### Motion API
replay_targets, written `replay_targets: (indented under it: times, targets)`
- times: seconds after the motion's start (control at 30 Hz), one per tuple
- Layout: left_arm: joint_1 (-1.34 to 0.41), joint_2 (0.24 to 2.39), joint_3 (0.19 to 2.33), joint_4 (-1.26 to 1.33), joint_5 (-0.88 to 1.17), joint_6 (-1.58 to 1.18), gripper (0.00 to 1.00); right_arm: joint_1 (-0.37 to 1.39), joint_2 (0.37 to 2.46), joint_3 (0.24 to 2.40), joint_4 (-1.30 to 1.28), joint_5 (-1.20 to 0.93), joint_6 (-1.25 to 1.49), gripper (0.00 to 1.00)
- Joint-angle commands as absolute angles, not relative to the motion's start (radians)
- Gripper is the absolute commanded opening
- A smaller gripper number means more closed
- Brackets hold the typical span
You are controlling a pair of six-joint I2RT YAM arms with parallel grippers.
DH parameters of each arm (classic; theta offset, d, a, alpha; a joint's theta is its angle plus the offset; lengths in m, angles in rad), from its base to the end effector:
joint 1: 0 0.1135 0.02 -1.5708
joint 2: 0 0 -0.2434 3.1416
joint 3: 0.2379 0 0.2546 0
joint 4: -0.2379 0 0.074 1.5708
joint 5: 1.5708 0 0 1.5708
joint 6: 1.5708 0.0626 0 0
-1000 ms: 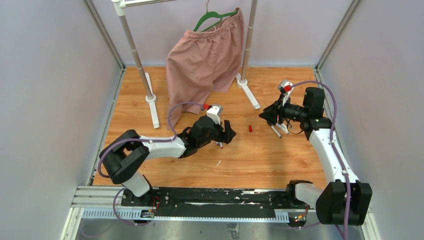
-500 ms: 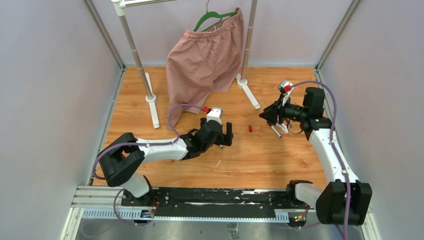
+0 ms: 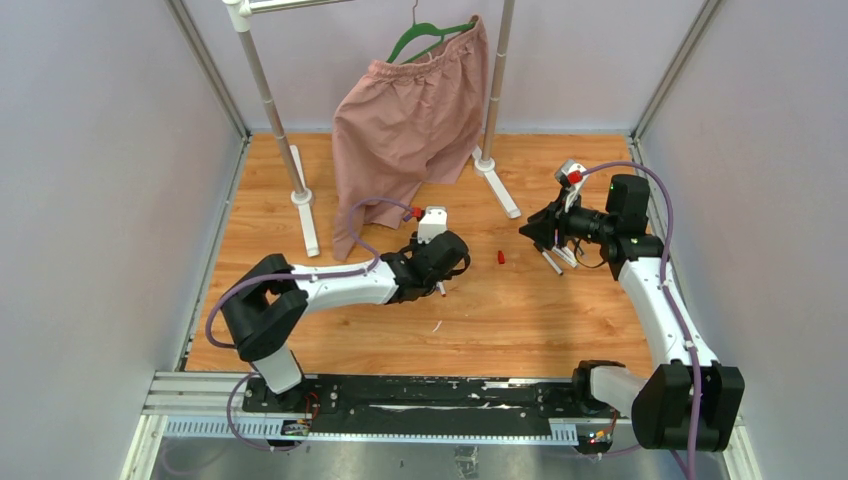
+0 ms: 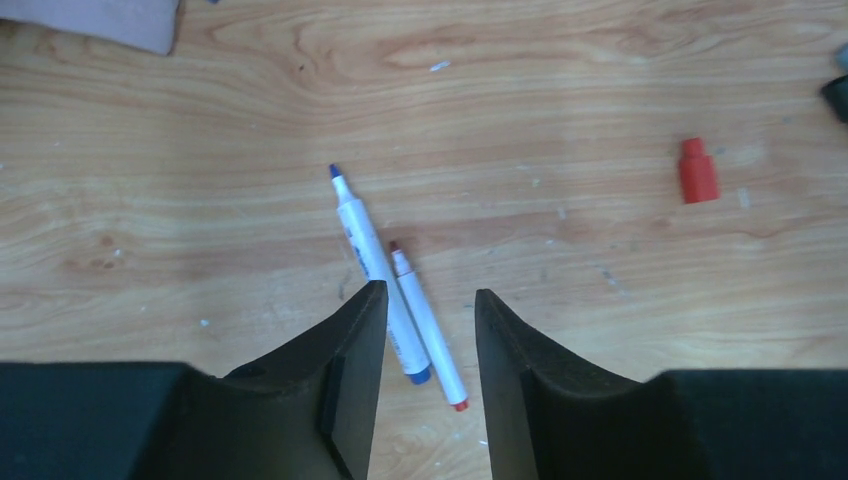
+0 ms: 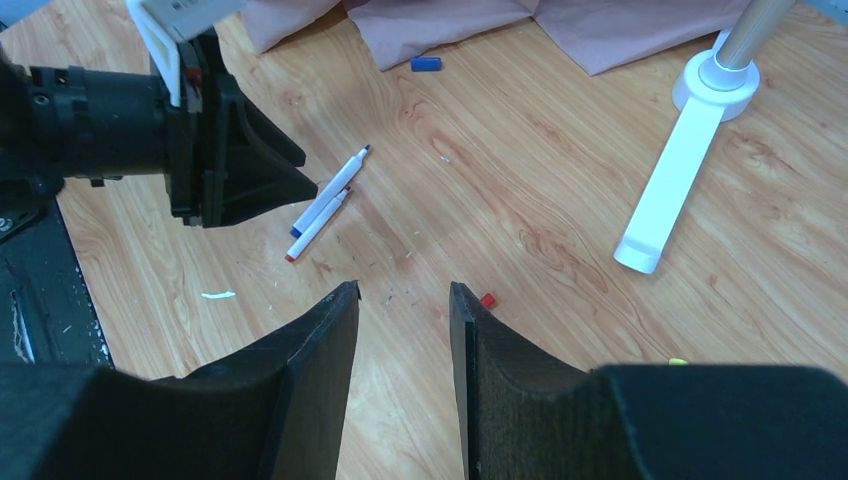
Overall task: Insert the pens into the pen caps
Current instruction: Pick up the pen from the center of the board.
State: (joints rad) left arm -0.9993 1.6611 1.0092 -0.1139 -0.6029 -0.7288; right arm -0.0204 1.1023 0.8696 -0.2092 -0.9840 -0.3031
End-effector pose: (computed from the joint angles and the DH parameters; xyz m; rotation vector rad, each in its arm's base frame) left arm 0.2276 -0.2883 0.1665 0.0080 2.1907 -0.2647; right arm 0.2639 0.0468 0.2855 -0.8478 1.6753 0.7592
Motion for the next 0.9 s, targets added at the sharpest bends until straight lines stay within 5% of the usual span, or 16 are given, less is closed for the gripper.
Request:
replay_targets:
  times: [0.0, 0.4, 0.87]
  targets:
    - [-1.005, 1.713, 1.044, -0.195, -0.677, -0.758, 0.39, -0.018, 1.086, 0.859, -0.219, -0.98, -0.316, 0.43]
    - [-1.006, 1.789, 1.083, -0.231, -0.65, -0.79, 0.3, -0.018, 1.083, 0.861, -0.222, -0.981, -0.321, 0.43]
    - [-1.006, 1.838, 1.115, -0.273, -0.617, -0.826, 0.31, -0.018, 1.083, 0.861, -0.224, -0.982, -0.324, 0.43]
